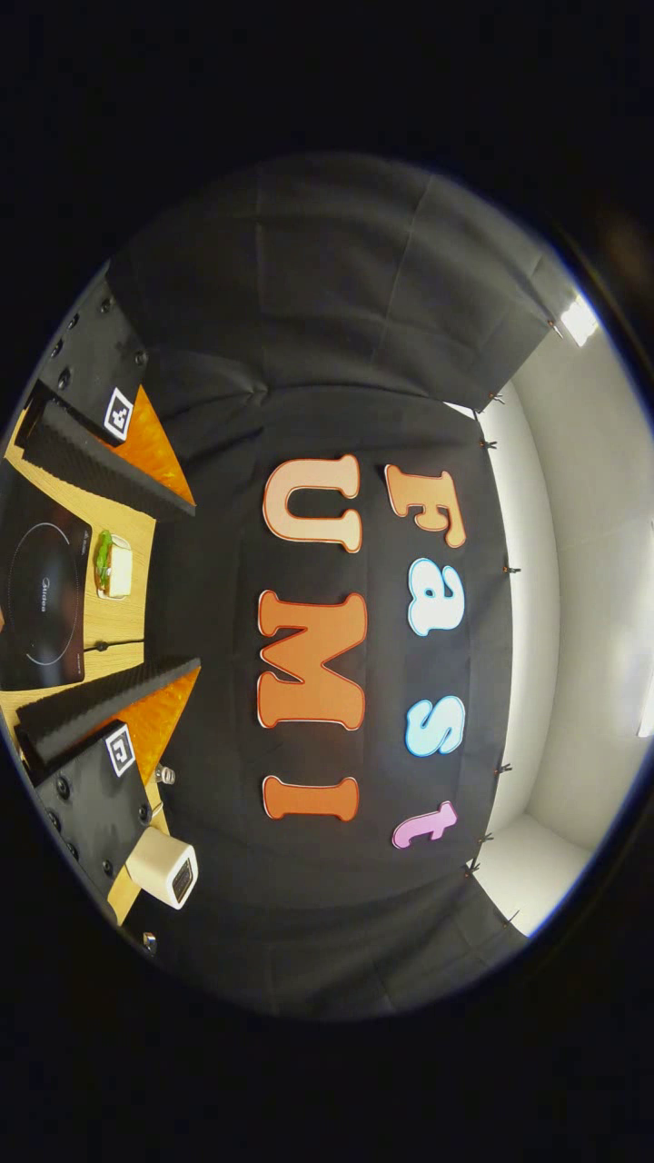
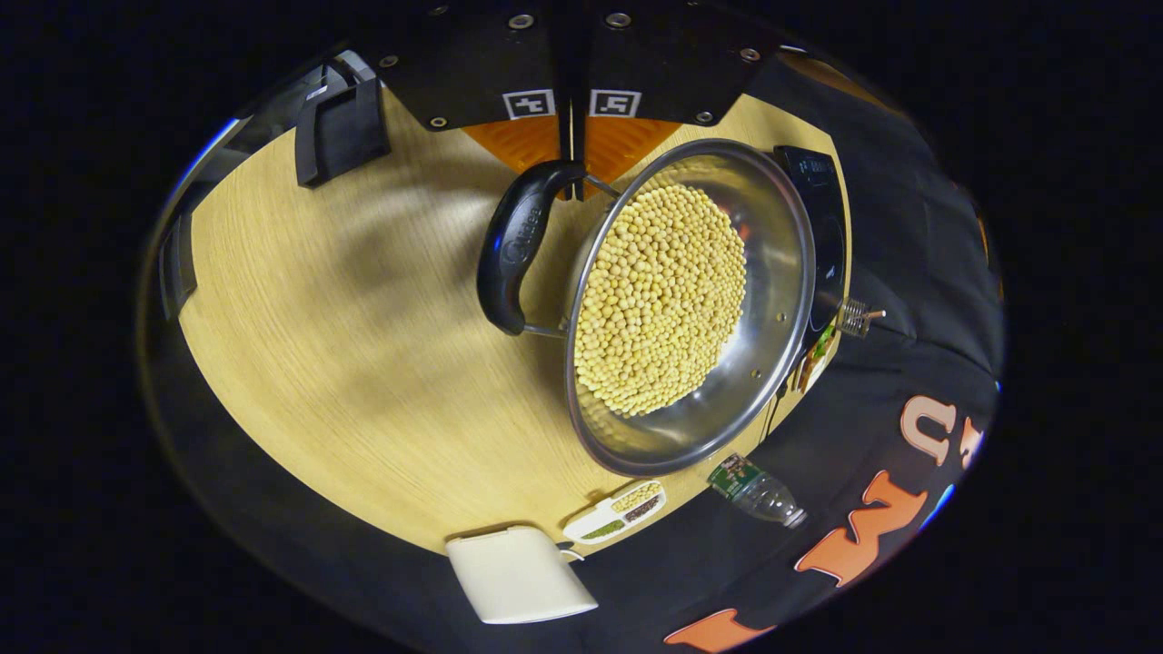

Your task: First push the handle of the pot to place it horizontally, then grasp the pot with both hands and set it on the induction cooktop.

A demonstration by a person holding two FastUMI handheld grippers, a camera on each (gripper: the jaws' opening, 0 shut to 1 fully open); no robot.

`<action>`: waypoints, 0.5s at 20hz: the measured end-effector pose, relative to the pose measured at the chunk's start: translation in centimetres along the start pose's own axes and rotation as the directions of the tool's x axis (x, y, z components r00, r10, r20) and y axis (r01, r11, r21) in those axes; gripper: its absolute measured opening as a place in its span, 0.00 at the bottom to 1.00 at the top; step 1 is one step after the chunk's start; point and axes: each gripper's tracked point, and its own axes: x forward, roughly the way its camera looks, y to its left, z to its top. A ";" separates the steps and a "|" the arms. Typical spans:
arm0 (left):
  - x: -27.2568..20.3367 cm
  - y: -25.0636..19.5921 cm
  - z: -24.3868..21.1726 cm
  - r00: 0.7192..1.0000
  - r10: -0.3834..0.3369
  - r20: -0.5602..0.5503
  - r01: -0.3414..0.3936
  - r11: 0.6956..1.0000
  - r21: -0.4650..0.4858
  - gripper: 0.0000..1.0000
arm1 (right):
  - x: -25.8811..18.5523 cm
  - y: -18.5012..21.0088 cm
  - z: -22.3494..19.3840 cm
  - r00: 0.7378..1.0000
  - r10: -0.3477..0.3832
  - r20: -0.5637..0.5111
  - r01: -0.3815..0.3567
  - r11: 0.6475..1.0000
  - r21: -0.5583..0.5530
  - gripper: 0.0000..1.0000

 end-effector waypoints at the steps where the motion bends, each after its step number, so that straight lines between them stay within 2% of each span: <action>1: -0.1 0.0 0.2 1.000 -0.002 0.006 0.002 1.000 0.003 0.98 | 0.1 -0.4 0.5 1.000 -0.008 0.008 0.008 1.000 0.005 0.00; 10: 0.0 0.3 -0.1 1.000 0.005 0.023 -0.006 0.999 0.039 0.98 | 0.7 -1.3 4.6 0.996 -0.082 0.045 0.083 0.997 -0.003 0.00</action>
